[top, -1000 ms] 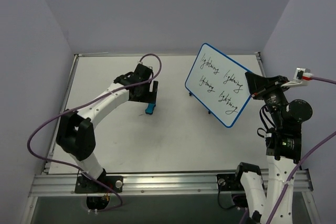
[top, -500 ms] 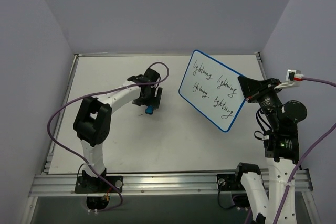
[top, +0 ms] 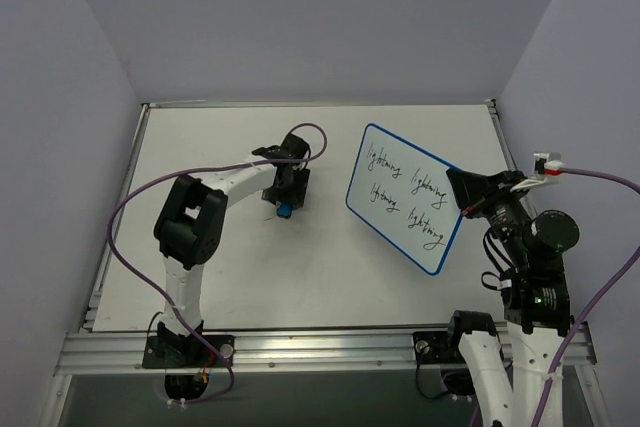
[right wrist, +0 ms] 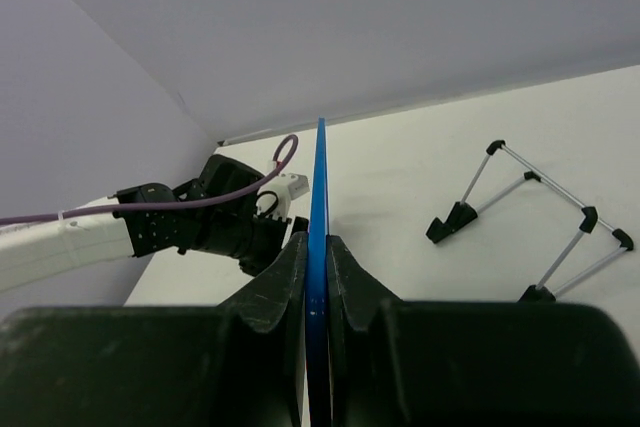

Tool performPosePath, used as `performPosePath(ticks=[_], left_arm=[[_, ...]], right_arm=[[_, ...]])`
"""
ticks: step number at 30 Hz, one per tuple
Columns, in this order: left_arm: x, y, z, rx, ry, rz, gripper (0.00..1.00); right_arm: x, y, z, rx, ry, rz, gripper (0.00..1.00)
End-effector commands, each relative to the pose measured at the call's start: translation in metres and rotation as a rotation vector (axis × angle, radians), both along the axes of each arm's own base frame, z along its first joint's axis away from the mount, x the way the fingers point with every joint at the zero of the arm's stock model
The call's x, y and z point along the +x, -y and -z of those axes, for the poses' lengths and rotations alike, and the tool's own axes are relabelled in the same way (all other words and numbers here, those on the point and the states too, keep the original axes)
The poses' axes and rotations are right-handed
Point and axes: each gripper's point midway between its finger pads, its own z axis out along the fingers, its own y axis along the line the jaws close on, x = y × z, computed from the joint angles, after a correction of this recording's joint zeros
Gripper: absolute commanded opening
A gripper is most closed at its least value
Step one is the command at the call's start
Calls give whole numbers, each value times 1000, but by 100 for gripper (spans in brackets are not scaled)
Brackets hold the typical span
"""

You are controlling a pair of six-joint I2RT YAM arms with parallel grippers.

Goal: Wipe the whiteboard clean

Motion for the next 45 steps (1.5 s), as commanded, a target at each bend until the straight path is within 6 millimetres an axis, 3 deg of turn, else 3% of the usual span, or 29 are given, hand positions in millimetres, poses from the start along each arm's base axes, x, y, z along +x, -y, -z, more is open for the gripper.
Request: performPosePath(ticks=[1, 6, 11, 14, 19, 20, 23, 24, 25, 26, 27, 28, 29, 32, 38, 45], left_arm=[[22, 11, -12, -50, 77, -1, 66], [27, 12, -11, -57, 97, -13, 56], [26, 10, -19, -62, 119, -30, 36], [26, 2, -41, -58, 162, -67, 29], [11, 1, -101, -134, 283, -114, 10], [6, 7, -126, -186, 336, -102, 4], [-21, 38, -149, -290, 375, -16, 2], [-38, 55, -170, -341, 411, 33, 2], [-49, 60, -171, -362, 415, 42, 2], [-56, 68, -193, -423, 468, 57, 2], [-65, 75, -199, -458, 477, 79, 2], [-80, 86, -193, -491, 462, 108, 2], [-82, 97, -214, -580, 524, 131, 2], [-97, 118, -222, -696, 582, 210, 2], [-98, 151, -235, -888, 697, 305, 2], [-78, 175, -203, -944, 706, 255, 2]], right_arm=[[-5, -3, -14, -7, 81, -7, 0], [-7, -7, 12, -17, 23, -27, 0], [-3, -8, 50, -18, -51, -38, 0], [0, -10, 78, -10, -109, -48, 0], [3, -9, 101, -28, -137, -48, 0], [4, -9, 109, -39, -151, -47, 0], [4, -6, 119, -71, -164, -38, 0], [5, -5, 120, -83, -162, -35, 0], [4, -5, 120, -89, -158, -34, 0], [5, -5, 120, -93, -156, -34, 0], [4, -5, 120, -96, -154, -35, 0], [4, -6, 119, -105, -149, -40, 0], [3, -8, 119, -109, -143, -55, 0], [3, -12, 117, -102, -133, -83, 0], [-2, -20, 105, -100, -93, -132, 0], [-4, -23, 88, -95, -49, -147, 0]])
